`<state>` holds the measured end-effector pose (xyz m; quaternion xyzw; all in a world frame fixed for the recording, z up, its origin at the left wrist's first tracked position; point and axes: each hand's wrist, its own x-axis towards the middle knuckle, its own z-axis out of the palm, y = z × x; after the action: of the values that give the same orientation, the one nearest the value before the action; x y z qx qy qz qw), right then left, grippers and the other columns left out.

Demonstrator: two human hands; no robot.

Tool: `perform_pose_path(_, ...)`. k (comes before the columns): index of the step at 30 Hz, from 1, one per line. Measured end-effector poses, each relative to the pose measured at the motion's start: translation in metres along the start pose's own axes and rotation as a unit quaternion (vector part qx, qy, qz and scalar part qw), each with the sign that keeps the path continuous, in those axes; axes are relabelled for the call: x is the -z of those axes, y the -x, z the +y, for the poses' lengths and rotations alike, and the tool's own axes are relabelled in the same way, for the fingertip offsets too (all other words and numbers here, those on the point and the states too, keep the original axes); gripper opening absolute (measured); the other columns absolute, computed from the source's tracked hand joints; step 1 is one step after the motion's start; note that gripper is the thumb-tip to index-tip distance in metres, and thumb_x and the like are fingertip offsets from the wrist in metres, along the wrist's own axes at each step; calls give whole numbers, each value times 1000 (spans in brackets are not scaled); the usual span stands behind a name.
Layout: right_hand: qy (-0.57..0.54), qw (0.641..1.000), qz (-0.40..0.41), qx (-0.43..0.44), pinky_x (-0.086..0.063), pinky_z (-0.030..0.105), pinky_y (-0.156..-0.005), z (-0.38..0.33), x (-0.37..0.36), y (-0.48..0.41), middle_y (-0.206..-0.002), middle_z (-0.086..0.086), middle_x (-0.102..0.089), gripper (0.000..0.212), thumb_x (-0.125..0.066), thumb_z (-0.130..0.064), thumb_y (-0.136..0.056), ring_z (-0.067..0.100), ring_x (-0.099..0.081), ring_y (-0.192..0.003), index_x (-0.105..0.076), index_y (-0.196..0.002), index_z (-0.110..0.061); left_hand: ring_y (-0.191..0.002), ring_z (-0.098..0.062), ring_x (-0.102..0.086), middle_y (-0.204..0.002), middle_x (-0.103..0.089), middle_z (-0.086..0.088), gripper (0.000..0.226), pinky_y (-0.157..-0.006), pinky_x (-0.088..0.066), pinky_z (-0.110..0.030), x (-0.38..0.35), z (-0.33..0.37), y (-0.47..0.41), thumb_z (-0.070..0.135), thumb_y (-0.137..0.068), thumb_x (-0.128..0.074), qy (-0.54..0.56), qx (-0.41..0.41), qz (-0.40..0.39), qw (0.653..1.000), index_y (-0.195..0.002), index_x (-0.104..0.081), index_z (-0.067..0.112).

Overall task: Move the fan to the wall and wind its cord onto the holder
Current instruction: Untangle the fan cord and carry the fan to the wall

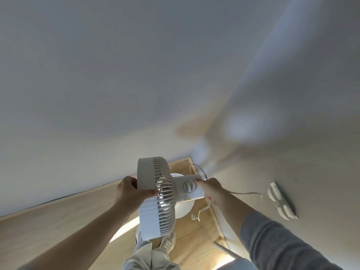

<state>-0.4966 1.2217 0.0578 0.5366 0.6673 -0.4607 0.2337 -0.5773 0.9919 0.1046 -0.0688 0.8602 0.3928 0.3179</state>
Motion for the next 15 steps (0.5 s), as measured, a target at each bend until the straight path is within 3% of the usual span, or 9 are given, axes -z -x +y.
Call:
perform_pose_path(3,17,1000,5,1,-34,24,-48,-10,5,-11,-61,4,-44,38,-59,-43,-84,16,-42,-49,-50,-84,-6,-75,-17,-56,-87,-63,-8,54,-54,-45,-26,-6,4,-10,27,-53,-89,7,2,0,1000,-91,-55,6)
perform_pose_path(7,28,1000,7,-3,-34,24,-47,-20,10,-23,-61,4,-44,38,-58,-42,-85,17,-42,-50,-50,-83,-4,-75,-16,-56,-87,-63,-8,56,-54,-45,-25,-12,8,-24,29,-52,-89,0,0,-1,1000,-90,-55,6)
perform_pose_path(9,40,999,7,-2,-34,24,-47,-24,11,-26,-61,4,-44,38,-57,-41,-86,16,-42,-50,-48,-73,-7,-76,-16,-57,-87,-63,-8,57,-55,-47,-25,-15,8,-29,30,-51,-89,-8,0,0,1000,-90,-55,6)
perform_pose_path(15,66,998,9,16,-37,28,-56,-34,12,-38,-60,3,-43,41,-56,-39,-87,15,-42,-53,-44,-63,-9,-79,-21,-58,-84,-62,-6,54,-66,-56,-37,-21,8,-41,32,-53,-89,-12,0,4,1000,-88,-54,9)
